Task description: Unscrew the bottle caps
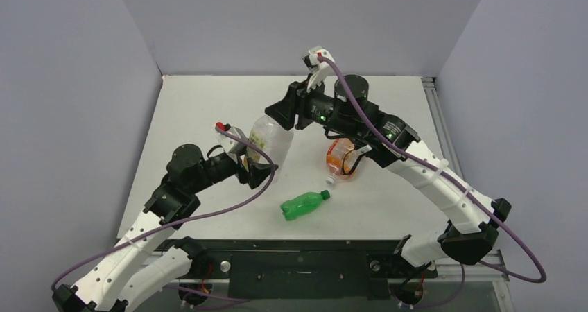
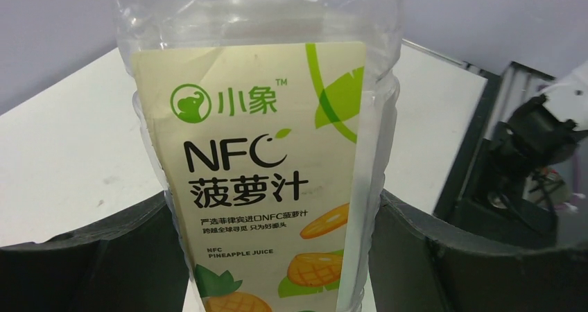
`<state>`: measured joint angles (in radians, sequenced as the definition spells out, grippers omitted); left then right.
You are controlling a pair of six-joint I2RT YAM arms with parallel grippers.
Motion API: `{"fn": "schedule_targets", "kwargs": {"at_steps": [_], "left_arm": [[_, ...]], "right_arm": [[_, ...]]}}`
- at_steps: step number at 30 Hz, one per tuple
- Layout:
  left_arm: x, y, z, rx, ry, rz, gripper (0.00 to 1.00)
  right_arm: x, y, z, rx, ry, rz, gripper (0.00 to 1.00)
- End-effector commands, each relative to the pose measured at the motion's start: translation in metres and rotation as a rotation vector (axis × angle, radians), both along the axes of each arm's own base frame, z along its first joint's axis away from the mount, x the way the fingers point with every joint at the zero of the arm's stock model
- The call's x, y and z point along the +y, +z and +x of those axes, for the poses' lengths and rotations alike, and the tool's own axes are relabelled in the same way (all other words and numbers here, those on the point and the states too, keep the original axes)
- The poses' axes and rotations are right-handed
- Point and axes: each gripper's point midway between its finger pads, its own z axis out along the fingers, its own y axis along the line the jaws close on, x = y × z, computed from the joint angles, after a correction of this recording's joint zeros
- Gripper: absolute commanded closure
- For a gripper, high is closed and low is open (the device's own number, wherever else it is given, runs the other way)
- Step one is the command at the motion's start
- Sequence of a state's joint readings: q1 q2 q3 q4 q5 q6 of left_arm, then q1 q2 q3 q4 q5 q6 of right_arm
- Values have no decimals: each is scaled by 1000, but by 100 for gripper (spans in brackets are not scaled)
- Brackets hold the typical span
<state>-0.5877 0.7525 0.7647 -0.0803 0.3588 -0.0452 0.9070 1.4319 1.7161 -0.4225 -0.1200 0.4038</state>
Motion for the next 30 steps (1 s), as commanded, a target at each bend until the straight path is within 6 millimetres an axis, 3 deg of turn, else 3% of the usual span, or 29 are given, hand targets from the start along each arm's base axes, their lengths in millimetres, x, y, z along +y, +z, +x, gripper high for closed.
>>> {"fn": "schedule_targets", "kwargs": {"at_steps": [1,10,14,17,21,24,25,28,30], "left_arm": [[-7,59,-32,-44,-157,-137,100],[-26,49,-83,93,-476,-133,100],[-27,44,-93,152,-552,-121,100],[-28,44,-91,172,-544,-129,100],[-25,48,-75,123,-461,-140,100],[-18,45,-57,114,-351,-133,100],[-14,44,-47,109,-297,-131,100],[3,34,-21,136,-166,-119,100],[20,30,-1,151,-84,-145,100]], "right_arm": [[-3,28,-49,-114,289,35,96],[-37,63,-66,-203,393,85,96],[-49,78,-84,-244,455,114,95],[-47,74,-85,-229,471,109,92],[-46,65,-62,-191,366,85,94],[-59,56,-19,-148,143,40,94],[-60,48,-4,-115,83,23,94],[-95,16,48,-13,-187,-48,96],[-111,-14,68,50,-308,-92,96]]}}
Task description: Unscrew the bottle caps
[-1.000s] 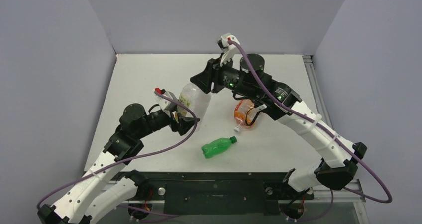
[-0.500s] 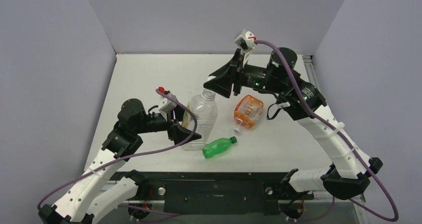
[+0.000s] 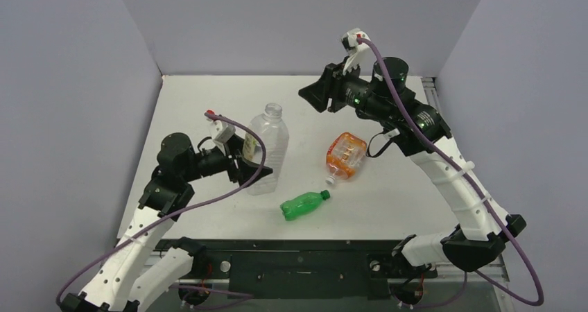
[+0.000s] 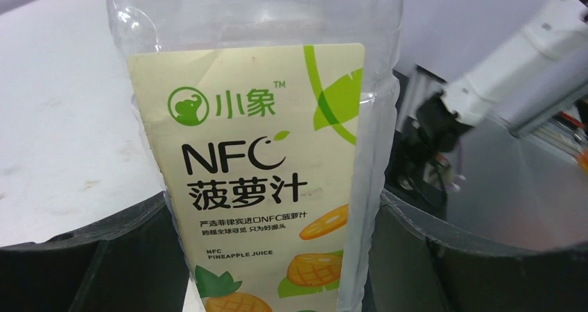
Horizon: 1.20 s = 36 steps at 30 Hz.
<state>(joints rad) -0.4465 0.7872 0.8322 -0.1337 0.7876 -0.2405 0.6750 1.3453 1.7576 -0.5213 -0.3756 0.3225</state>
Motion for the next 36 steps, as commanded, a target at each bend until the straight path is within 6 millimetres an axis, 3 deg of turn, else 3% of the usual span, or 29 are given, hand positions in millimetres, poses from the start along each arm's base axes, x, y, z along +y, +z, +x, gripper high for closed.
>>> {"fn": "schedule_targets", "kwargs": {"at_steps": [1,5,10,17,20,24,26,29,34,36], "left_arm": [[42,21,50,-56,244,-51,100],[66,22,73,-92,295,-98,100],[66,16,74,-210,252,-52,100],[67,-15,70,-329,231,-5,100],[65,-25,64,-390,200,20,100],[67,-52,61,-493,177,109,100],[69,-60,62,-511,182,129,100],[70,-68,64,-513,188,138,100],[70,-73,69,-504,196,134,100],[70,-70,71,-505,204,127,100]], "right_arm": [[-47,-65,60,150,-376,-103,96],[-56,-126,81,226,-501,-179,95],[-38,-195,102,269,-557,-338,92],[-26,-266,125,287,-640,-412,89],[-22,-292,127,298,-658,-423,83],[-11,-317,123,309,-645,-439,68],[-7,-325,121,316,-640,-440,64],[-4,-335,118,332,-631,-439,49],[0,-334,112,333,-613,-443,36],[-1,-323,108,321,-608,-423,34]]}}
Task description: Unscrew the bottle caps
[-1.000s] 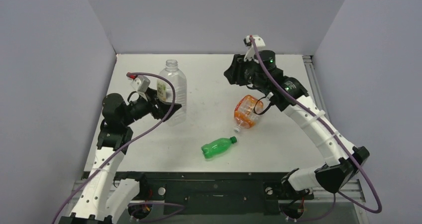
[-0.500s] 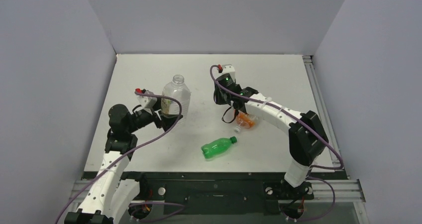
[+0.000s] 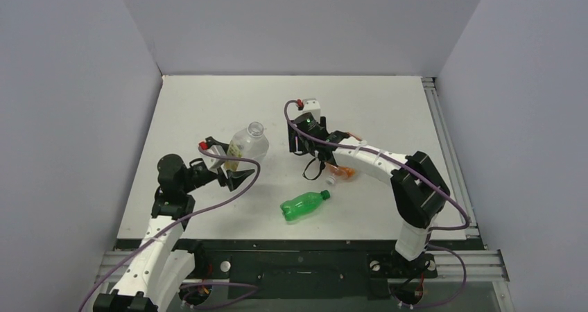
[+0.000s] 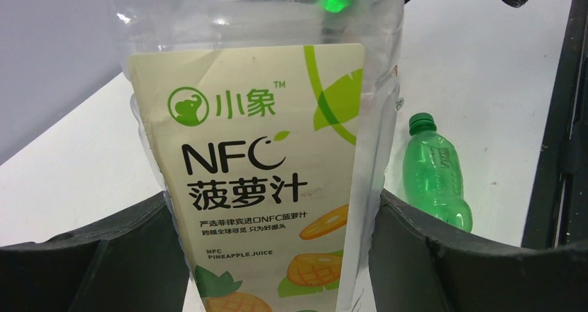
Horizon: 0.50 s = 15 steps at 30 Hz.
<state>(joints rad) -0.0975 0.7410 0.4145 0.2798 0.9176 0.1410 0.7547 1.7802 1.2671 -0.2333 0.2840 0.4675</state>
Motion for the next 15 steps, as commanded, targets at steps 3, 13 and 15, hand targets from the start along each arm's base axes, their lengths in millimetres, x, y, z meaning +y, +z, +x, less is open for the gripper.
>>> {"fn": "schedule_targets", "kwargs": {"at_steps": [3,13,15], "left_arm": [[-1,28,9,-96,17,-40,100],[0,48,18,44,81,-197,100],[-5,48,14,44,58,-193,100]], "right_arm": [[5,65,-7,-132,3,134,33],[27,244,-94,-332,349,469,30],[34,271,-115,-350,457,523,28]]}}
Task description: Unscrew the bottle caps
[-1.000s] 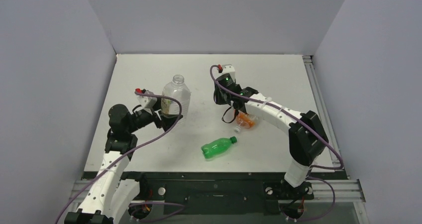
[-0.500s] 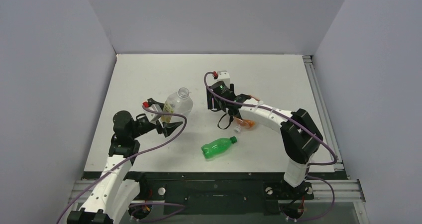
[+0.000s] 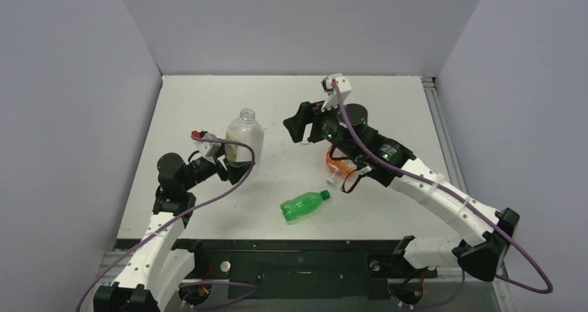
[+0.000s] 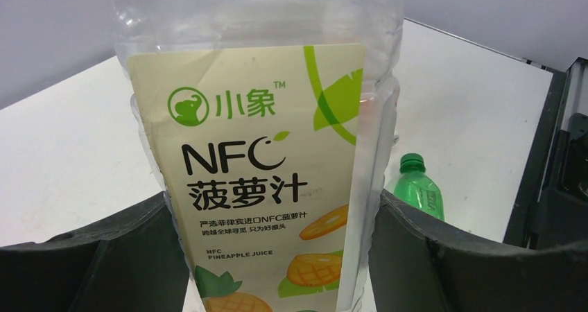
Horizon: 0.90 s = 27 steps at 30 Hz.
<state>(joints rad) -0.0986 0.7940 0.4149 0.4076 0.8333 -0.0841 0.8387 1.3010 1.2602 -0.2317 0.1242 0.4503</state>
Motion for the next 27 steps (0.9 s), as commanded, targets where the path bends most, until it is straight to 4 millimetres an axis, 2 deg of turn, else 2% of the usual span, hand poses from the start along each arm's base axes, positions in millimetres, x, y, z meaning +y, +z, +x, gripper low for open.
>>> {"fn": "schedule_targets", "kwargs": {"at_steps": [1,2,3,4,5,8,12,19,27], "left_arm": [[-8,37,-3,-82,-30,-48,100],[-10,37,-7,-88,-46,-41,100],[-13,37,-11,-106,-72,-24,100],[-14,37,-14,-110,-85,-17,100],[-17,38,-18,-127,-106,-4,100],[-20,41,-27,-145,-137,11,100],[-23,44,-31,-157,-144,15,100],[-25,47,-34,-162,-158,13,100],[-25,49,-40,-186,-168,25,100]], "right_arm": [[22,75,-47,-108,263,131,28],[31,88,-61,-117,342,150,27],[36,100,-65,-136,378,157,26],[44,101,-77,-125,439,149,25],[50,110,-81,-144,466,143,25],[65,112,-99,-146,547,105,24],[78,117,-108,-161,586,94,24],[93,96,-90,-142,514,25,29],[77,104,-71,-180,404,-9,31]]}}
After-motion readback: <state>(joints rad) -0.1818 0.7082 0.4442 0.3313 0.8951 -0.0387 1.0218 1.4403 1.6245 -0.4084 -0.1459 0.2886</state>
